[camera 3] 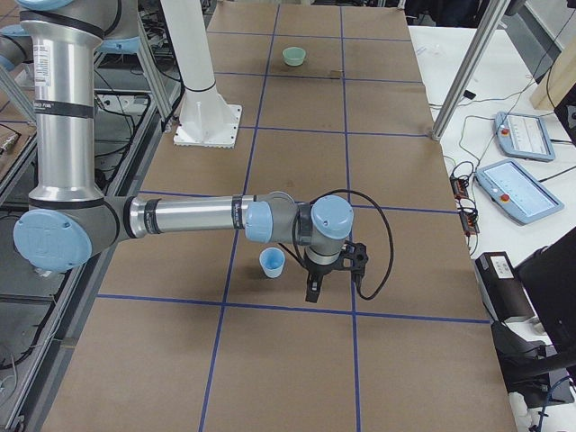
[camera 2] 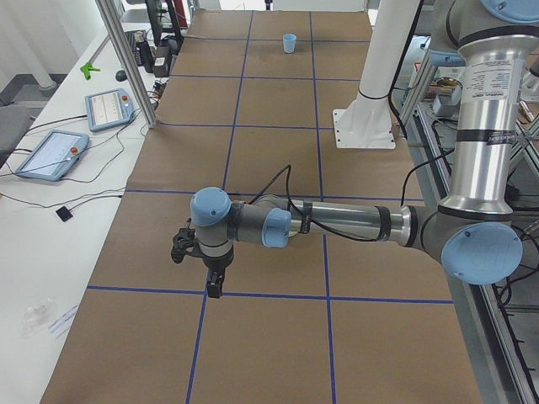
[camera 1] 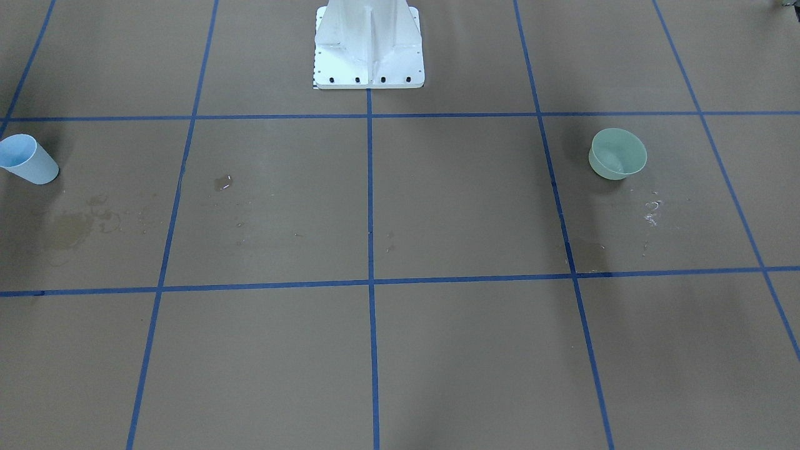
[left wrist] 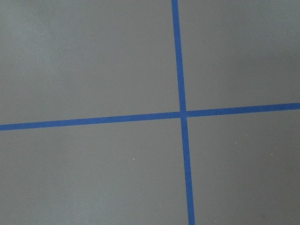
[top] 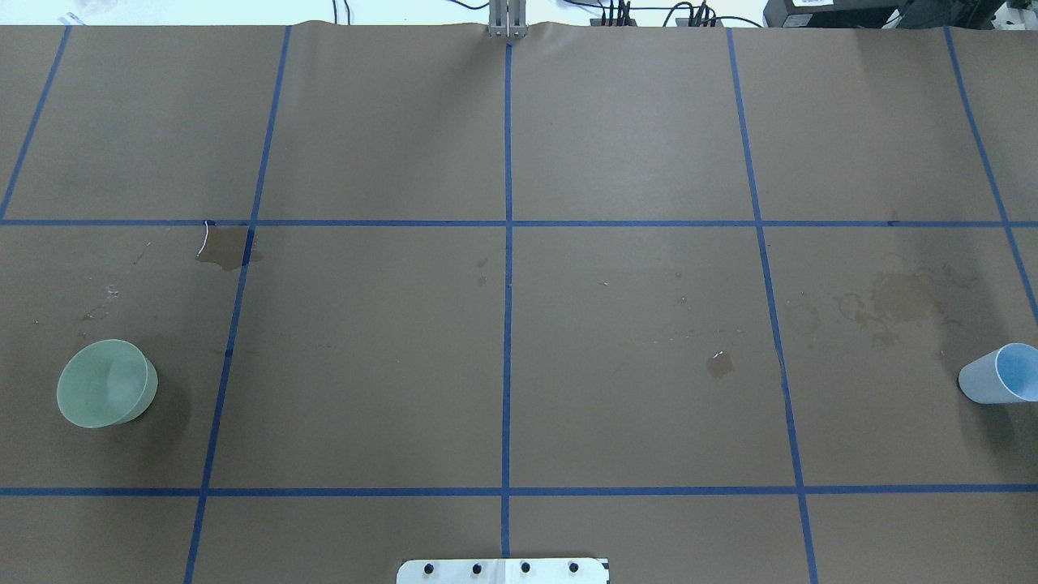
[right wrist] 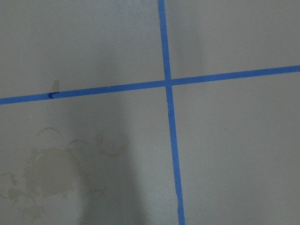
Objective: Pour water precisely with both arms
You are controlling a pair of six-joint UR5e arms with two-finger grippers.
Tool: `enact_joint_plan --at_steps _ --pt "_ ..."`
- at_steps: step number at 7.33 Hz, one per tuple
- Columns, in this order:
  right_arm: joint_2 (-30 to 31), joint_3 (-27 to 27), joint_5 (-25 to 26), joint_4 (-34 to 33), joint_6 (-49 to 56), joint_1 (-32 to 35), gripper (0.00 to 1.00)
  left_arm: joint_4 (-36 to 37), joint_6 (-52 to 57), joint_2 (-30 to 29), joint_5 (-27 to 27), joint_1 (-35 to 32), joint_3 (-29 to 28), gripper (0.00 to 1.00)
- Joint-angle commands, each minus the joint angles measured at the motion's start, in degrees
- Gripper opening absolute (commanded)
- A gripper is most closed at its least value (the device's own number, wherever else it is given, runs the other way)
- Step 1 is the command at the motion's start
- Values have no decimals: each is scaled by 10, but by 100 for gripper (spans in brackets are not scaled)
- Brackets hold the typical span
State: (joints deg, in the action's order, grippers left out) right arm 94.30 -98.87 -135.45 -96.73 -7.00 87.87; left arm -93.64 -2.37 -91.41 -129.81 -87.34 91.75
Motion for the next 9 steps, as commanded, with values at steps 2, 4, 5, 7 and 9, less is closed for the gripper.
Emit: enact_joint_plan --at_steps 2,4,5,7,9 --pt "12 -7 -18 1 11 2 99 2 -3 0 -4 1 2 100" --pt "12 -11 -18 1 11 2 99 1 -6 -2 -25 4 3 100" --pt "12 -11 -18 1 11 2 99 1 -6 -1 -26 6 3 100" --pt "11 -11 -17 1 9 2 99 1 -5 -3 -21 7 3 100" --pt "11 -12 -17 1 10 2 99 1 -5 -3 -22 9 3 100"
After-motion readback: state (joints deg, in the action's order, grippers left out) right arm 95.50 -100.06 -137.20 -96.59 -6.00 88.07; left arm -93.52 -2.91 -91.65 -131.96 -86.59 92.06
